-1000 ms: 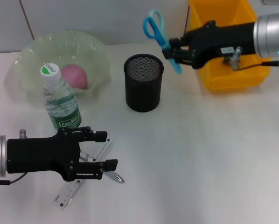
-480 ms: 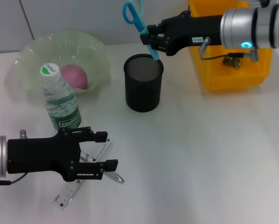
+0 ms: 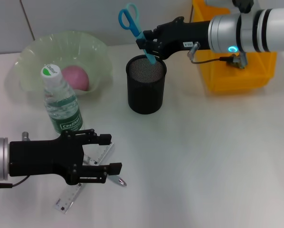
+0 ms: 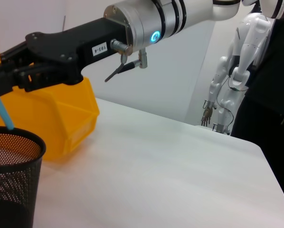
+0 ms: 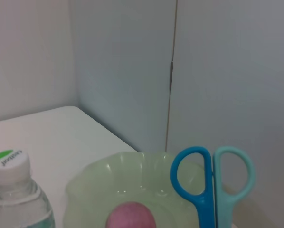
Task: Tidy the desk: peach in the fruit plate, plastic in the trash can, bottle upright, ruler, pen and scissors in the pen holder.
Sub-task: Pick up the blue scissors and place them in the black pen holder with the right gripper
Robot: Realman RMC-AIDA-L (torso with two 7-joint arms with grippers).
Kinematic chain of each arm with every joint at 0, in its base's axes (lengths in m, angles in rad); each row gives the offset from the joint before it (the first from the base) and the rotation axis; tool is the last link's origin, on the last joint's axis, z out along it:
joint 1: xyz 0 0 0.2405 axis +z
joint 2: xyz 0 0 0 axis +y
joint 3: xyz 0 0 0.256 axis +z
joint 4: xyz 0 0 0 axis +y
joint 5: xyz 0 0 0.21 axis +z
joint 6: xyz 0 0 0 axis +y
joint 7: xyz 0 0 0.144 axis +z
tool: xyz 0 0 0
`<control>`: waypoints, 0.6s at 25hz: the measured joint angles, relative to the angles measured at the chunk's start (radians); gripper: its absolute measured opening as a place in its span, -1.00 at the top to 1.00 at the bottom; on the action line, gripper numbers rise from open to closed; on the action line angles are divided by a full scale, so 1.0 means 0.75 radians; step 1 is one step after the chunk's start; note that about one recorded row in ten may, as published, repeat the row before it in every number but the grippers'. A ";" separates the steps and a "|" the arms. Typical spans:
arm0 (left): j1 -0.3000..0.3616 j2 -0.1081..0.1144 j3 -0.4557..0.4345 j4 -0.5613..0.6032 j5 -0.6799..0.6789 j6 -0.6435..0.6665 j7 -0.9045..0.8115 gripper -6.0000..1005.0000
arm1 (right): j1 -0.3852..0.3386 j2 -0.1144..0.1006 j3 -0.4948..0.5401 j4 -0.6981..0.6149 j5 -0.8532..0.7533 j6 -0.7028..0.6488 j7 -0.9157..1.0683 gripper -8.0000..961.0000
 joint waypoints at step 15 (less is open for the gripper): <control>-0.006 0.006 -0.008 0.007 0.000 -0.006 -0.031 -0.58 | 0.001 0.002 -0.046 0.158 0.169 0.070 -0.197 0.46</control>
